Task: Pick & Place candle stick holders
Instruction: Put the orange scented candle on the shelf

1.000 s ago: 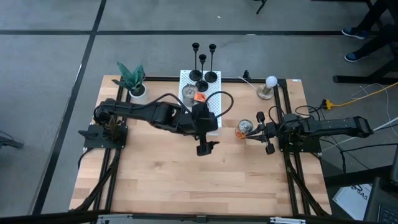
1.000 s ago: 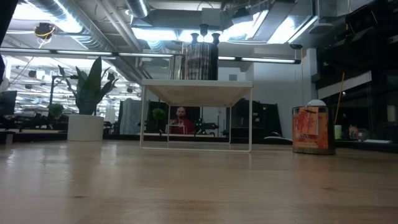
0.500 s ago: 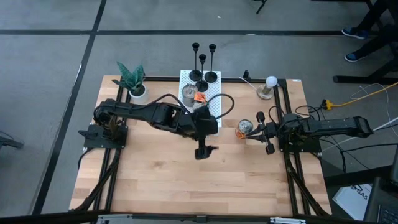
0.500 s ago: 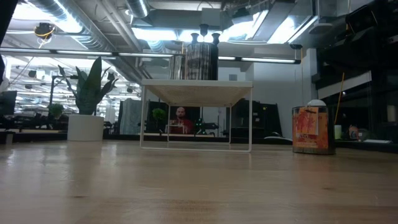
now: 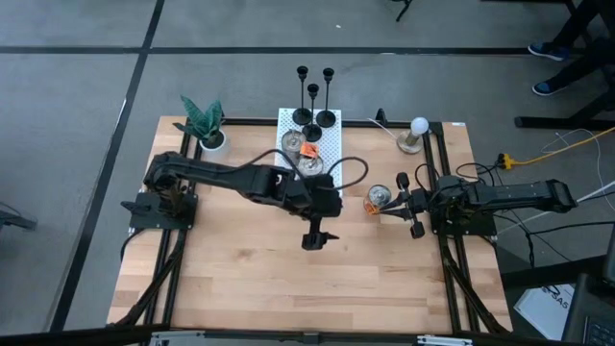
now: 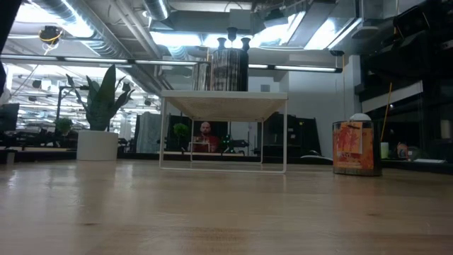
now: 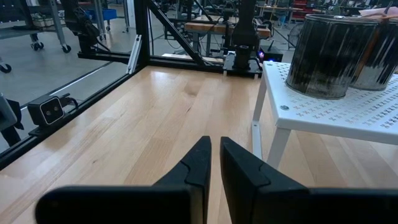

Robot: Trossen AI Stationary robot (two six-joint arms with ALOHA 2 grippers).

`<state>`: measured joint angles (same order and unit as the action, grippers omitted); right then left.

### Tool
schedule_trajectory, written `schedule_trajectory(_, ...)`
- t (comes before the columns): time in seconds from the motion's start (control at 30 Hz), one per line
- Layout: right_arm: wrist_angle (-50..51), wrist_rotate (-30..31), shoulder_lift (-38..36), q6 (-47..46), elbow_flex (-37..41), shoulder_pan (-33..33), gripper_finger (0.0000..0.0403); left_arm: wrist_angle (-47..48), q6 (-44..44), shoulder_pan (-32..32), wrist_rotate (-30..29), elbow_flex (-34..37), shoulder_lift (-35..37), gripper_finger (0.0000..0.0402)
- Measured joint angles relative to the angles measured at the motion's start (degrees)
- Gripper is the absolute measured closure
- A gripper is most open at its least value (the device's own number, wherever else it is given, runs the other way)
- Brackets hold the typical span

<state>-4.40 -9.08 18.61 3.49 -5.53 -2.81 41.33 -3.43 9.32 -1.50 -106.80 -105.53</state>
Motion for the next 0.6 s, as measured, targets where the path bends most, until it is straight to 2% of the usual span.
schedule_trajectory(0.23, 0.0, 0.0, 0.0, 0.0, 0.0, 0.0, 0.0363, -16.2, 0.3, -0.1, 2.4, 13.5, 5.2, 0.0002)
schedule_trajectory(0.4, 0.0, 0.0, 0.0, 0.0, 0.0, 0.0, 0.0363, -30.8, -0.3, -0.5, 6.7, 26.2, 12.0, 0.0002)
schedule_trajectory(0.6, 0.1, 0.0, 0.0, 0.0, 0.0, 0.0, 0.0363, -42.6, -2.3, -0.4, 6.4, 41.1, 22.2, 0.0002)
